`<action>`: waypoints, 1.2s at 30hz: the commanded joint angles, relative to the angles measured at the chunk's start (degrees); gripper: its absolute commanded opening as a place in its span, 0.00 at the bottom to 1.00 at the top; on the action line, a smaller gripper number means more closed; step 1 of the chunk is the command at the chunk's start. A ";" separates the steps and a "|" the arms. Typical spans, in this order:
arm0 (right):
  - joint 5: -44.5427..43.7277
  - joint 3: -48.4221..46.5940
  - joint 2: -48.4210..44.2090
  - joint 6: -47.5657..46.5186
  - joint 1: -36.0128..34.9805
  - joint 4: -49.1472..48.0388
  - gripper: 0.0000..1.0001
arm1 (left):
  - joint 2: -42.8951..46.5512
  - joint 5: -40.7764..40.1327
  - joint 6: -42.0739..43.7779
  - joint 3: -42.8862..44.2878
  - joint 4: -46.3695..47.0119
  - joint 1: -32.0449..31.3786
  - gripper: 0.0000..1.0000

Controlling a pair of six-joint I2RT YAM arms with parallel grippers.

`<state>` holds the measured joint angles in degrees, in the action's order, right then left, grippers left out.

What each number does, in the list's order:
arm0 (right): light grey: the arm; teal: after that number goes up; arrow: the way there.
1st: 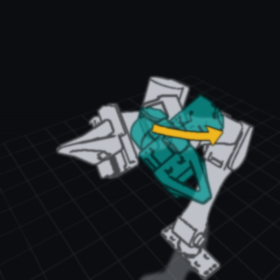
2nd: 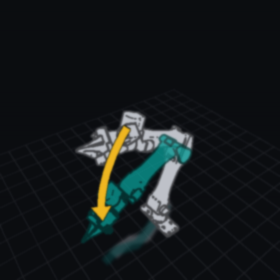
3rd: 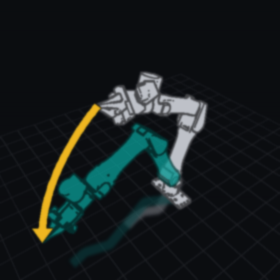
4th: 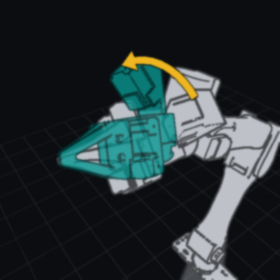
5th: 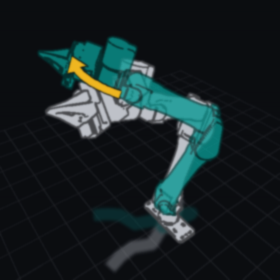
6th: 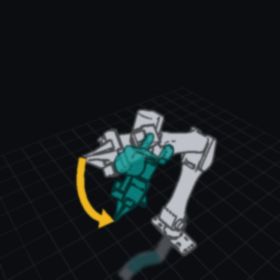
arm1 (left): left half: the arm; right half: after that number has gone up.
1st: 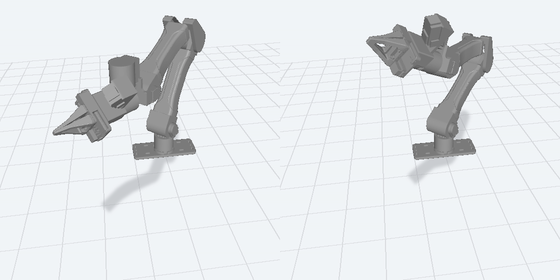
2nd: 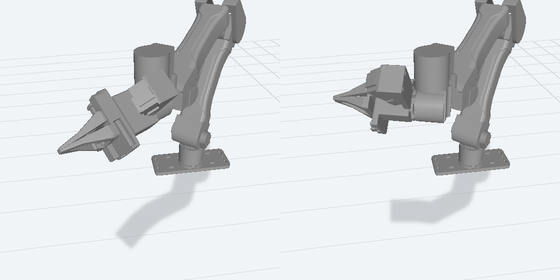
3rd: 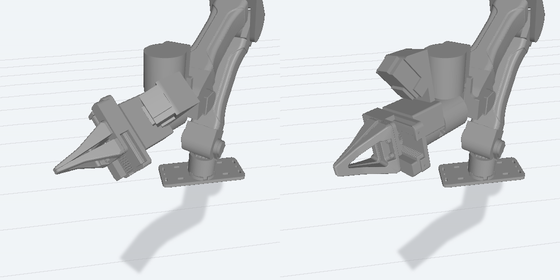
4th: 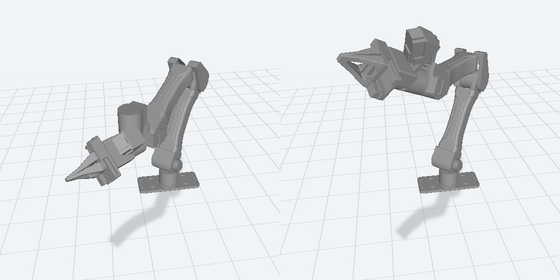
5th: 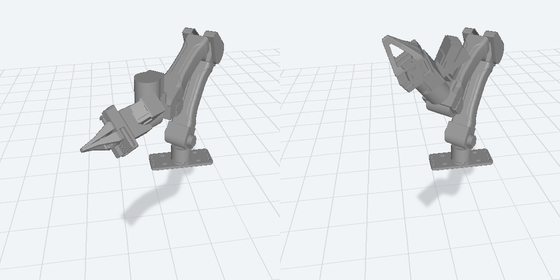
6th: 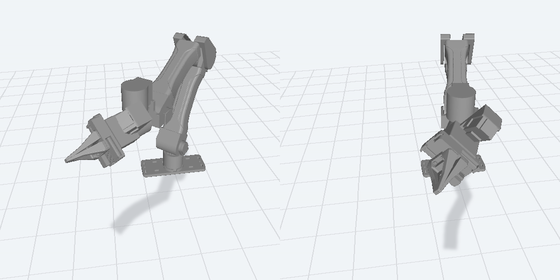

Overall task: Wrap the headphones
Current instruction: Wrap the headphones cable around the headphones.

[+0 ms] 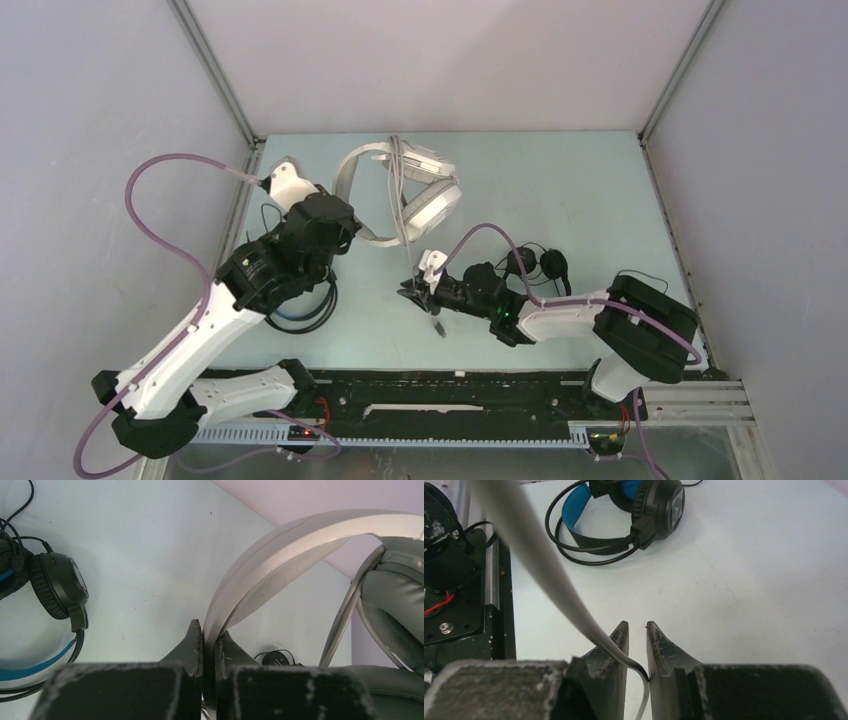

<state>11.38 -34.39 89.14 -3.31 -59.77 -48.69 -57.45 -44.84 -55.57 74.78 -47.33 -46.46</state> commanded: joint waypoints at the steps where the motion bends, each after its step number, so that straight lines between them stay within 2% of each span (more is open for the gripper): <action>1: 0.79 0.55 2.87 1.85 0.67 -5.94 0.21 | 2.34 -0.91 -4.19 5.66 5.39 0.30 0.00; 11: 3.19 7.21 7.32 6.28 2.77 -17.76 0.12 | 3.55 0.05 -4.05 6.56 5.14 0.27 0.00; 14: 3.91 7.90 7.59 6.99 3.64 -18.90 0.09 | 4.58 2.78 -4.00 6.16 5.99 0.27 0.00; 17: 4.87 7.94 7.63 7.55 4.33 -19.32 0.00 | 5.99 6.73 -3.03 4.45 8.89 0.31 0.00; 21: 6.65 7.94 7.42 8.75 5.53 -19.60 0.00 | 7.76 9.46 -1.90 3.28 10.19 0.30 0.00; 27: 8.54 8.18 5.83 11.09 8.09 -18.50 0.00 | 10.18 14.69 7.63 0.67 13.25 0.31 0.00; 36: 9.72 8.20 0.58 12.91 13.92 -12.09 0.00 | 13.91 32.92 23.98 -4.75 19.52 0.38 0.00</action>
<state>21.10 -26.44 92.88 8.45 -48.34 -64.47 -45.74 -23.97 -38.44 70.54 -39.62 -46.30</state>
